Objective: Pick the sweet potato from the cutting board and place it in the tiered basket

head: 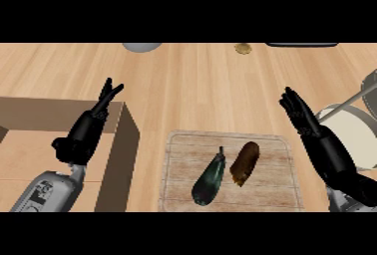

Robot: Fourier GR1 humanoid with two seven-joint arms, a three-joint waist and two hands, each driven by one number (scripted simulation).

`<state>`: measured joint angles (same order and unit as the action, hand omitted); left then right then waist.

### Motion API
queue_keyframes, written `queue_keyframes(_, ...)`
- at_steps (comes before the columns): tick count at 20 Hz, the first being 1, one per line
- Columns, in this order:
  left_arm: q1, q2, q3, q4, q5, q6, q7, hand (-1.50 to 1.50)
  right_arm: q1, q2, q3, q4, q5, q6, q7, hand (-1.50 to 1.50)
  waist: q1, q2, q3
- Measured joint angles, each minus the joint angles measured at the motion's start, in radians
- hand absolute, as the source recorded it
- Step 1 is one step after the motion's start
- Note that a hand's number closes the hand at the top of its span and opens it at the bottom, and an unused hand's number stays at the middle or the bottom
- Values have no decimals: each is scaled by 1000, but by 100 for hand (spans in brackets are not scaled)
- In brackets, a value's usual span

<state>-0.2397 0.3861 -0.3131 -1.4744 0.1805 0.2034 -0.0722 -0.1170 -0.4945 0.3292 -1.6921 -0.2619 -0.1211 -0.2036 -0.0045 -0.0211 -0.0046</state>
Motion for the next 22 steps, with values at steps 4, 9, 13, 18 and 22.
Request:
queue_keyframes(4, -95, -41, 88, -90, -27, 78, 12, 0, -15, 5, -75, -40, 2, -94, 111, 150, -5, -1, 10)
queue_keyframes(9, -88, -38, 105, -84, -13, 119, 58, 0, -22, 20, -214, -27, 19, -296, 226, -150, -26, -3, 23)
queue_keyframes(13, -95, -41, 101, -84, -12, 139, 74, 0, 15, 105, -210, -62, -90, -317, 336, -150, -17, 2, 25)
queue_keyframes(18, -82, -42, 96, -88, -27, 172, 67, 0, 82, 53, -158, -225, -92, -284, 430, -150, -20, -3, 28)
queue_keyframes(22, -81, -40, 95, -92, -25, 177, 85, 0, 94, -105, -126, -327, -23, -238, 569, -150, -21, -6, 26)
